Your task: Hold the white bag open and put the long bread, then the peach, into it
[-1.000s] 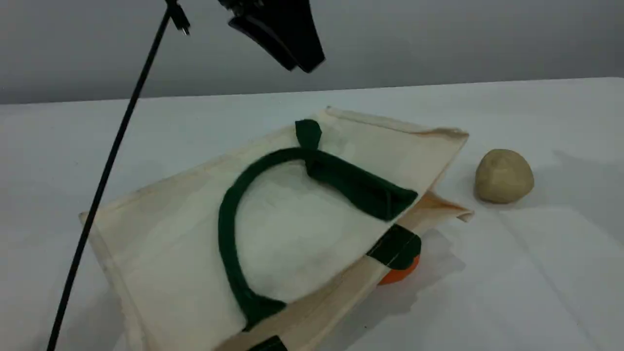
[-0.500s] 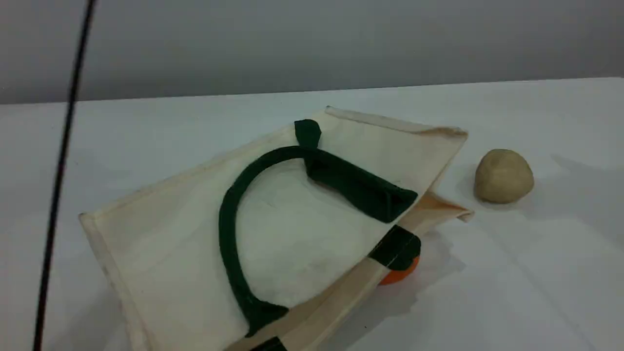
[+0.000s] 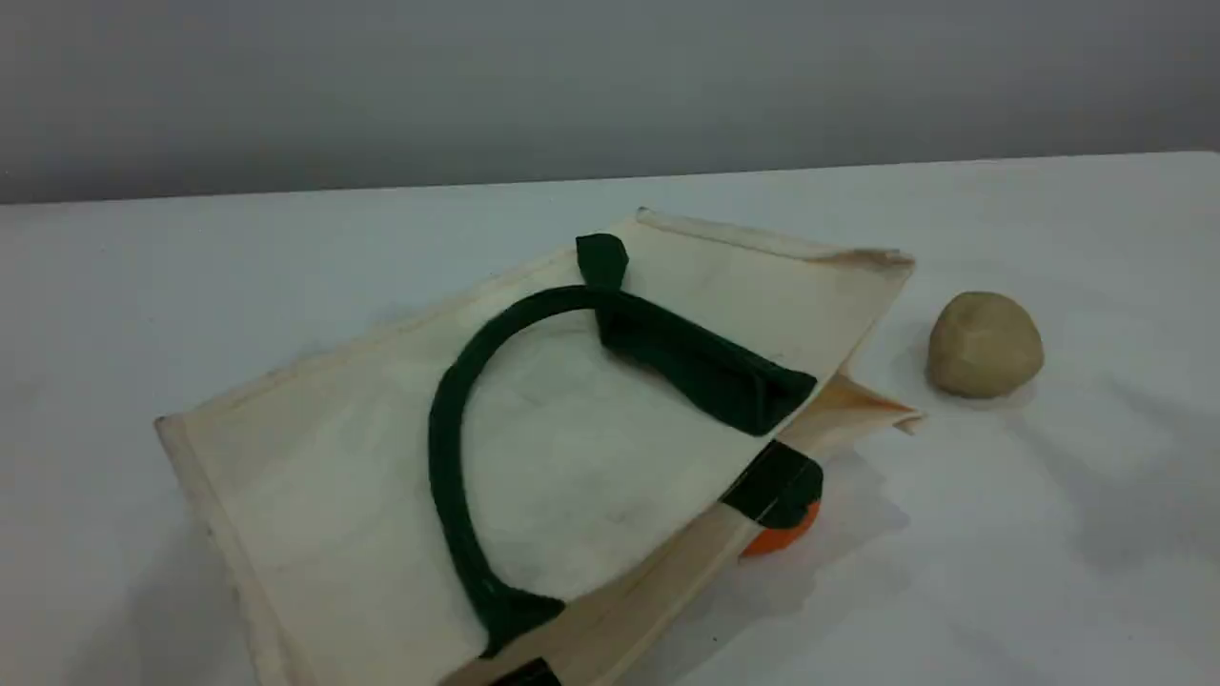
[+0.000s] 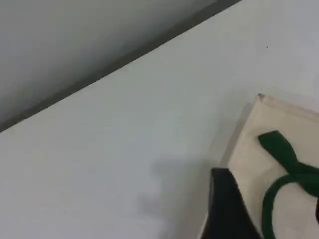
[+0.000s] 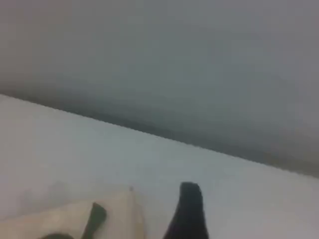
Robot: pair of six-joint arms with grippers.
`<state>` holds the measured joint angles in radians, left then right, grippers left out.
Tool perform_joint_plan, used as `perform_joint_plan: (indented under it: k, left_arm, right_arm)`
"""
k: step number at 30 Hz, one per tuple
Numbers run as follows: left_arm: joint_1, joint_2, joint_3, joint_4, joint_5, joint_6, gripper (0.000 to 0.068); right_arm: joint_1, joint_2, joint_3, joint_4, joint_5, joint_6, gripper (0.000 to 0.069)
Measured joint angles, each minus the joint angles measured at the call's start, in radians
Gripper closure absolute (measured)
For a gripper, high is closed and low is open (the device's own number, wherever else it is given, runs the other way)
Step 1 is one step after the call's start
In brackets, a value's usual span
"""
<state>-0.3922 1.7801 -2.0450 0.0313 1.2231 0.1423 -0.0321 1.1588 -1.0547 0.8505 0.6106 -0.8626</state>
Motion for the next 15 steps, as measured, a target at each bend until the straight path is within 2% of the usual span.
perform_joint_plan:
  k: [10,15]
  left_arm:
    - [0.000,-0.263,0.244,0.003,-0.001,-0.044,0.0303]
    - [0.000,-0.428,0.402,0.000,-0.001,-0.084,0.0303]
  right_arm:
    - [0.001,-0.277,0.000,-0.497,0.194,0.548,0.0139]
    - [0.004,-0.434,0.000,-0.589,0.344,0.714,0.0139]
